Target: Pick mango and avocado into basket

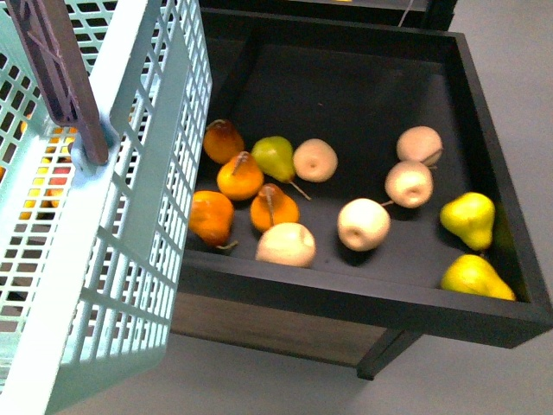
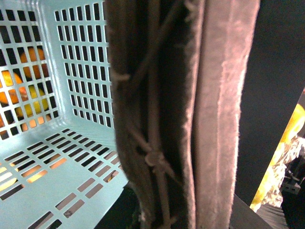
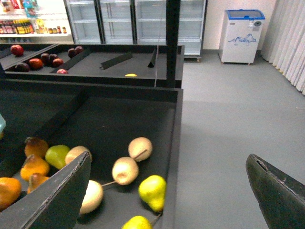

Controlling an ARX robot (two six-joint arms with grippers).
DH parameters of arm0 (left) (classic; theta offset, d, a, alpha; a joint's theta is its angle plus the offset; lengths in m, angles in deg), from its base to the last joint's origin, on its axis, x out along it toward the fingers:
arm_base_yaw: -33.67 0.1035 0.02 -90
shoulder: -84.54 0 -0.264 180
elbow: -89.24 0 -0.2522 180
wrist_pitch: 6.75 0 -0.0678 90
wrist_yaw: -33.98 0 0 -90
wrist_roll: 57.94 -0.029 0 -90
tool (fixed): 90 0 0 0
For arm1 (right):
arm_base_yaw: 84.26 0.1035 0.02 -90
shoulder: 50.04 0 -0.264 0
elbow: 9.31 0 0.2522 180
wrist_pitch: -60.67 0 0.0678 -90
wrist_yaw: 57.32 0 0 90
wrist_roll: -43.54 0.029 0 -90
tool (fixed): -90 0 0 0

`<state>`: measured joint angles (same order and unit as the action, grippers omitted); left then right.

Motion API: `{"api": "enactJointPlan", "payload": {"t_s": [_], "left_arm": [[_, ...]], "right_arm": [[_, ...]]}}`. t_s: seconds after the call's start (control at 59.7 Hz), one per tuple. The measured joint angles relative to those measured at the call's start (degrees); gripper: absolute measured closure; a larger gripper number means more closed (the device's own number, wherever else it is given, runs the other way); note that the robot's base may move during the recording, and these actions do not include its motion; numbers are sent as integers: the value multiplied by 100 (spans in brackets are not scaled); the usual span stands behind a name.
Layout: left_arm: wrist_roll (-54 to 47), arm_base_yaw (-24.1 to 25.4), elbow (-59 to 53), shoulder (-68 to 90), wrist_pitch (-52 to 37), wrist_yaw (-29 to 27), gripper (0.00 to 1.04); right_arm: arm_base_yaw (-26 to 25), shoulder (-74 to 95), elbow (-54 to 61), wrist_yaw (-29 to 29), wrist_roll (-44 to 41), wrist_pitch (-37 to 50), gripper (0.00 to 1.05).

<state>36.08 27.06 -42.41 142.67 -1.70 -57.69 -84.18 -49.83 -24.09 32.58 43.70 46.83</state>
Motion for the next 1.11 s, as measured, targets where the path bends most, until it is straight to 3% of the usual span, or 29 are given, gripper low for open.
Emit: {"api": "enactJointPlan", "payload": {"t_s": [1.105], "left_arm": [[-2,0,-7,0,0,11,88]], "right_arm": [[-2,-4,0,9,-2,-2,9]]}}
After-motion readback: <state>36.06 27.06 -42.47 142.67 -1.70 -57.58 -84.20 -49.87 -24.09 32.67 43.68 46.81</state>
